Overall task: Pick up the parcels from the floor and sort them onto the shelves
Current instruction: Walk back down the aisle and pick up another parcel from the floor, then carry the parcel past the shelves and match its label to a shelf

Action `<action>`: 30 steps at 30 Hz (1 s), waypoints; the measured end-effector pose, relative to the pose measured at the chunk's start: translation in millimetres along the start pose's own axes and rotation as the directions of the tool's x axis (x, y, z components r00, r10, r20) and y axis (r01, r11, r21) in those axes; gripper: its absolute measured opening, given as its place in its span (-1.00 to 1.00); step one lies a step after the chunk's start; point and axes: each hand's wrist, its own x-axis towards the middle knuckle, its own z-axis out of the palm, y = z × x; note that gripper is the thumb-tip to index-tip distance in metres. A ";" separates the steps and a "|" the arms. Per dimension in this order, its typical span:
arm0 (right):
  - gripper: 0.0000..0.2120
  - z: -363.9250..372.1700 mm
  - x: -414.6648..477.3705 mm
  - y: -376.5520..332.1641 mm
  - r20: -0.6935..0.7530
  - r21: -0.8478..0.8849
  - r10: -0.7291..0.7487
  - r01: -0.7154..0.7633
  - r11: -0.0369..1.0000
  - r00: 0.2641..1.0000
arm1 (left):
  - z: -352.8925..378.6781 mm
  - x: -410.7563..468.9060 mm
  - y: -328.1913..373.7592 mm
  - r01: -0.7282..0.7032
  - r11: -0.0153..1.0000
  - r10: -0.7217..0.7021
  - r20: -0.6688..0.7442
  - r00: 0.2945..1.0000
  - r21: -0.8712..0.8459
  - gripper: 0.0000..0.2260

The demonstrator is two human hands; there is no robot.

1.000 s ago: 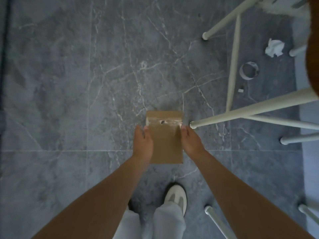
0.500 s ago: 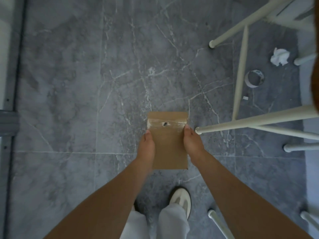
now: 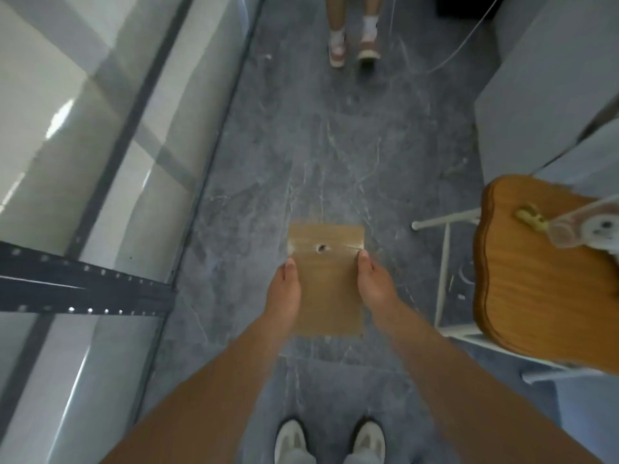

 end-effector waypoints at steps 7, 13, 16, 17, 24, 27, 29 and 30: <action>-0.50 -21.3 -108.5 -121.1 0.043 0.085 -0.132 0.128 0.988 0.990 | -102.3 -101.7 97.4 -0.116 0.993 0.114 -0.107 0.988 -0.011 -0.49; -0.51 -52.8 -196.3 -195.7 0.143 0.064 -0.283 0.277 0.959 0.948 | -180.0 -185.2 140.4 -0.161 0.984 0.138 -0.237 0.962 -0.078 -0.44; -0.51 -68.5 -240.0 -229.6 0.193 0.095 -0.377 0.366 0.926 0.906 | -211.2 -223.5 158.5 -0.227 0.963 0.180 -0.283 0.942 -0.143 -0.38; -0.52 -73.9 -254.7 -240.1 0.209 0.108 -0.396 0.381 0.918 0.894 | -219.4 -245.5 168.4 -0.254 0.956 0.201 -0.299 0.933 -0.150 -0.42; -0.57 -89.1 -351.8 -307.6 0.308 0.217 -0.585 0.544 0.811 0.750 | -283.1 -367.2 186.9 -0.447 0.886 0.346 -0.464 0.815 -0.125 -0.55; -0.59 -79.6 -399.8 -331.0 0.355 0.244 -0.665 0.621 0.745 0.657 | -317.8 -413.2 182.1 -0.497 0.852 0.321 -0.587 0.743 -0.163 -0.56; -0.64 -69.6 -432.0 -343.6 0.400 0.262 -0.711 0.672 0.693 0.578 | -339.5 -440.3 172.3 -0.515 0.826 0.266 -0.648 0.714 -0.227 -0.56; -0.66 -64.9 -446.9 -348.5 0.427 0.272 -0.722 0.684 0.677 0.544 | -348.2 -453.9 167.5 -0.526 0.813 0.245 -0.670 0.700 -0.252 -0.58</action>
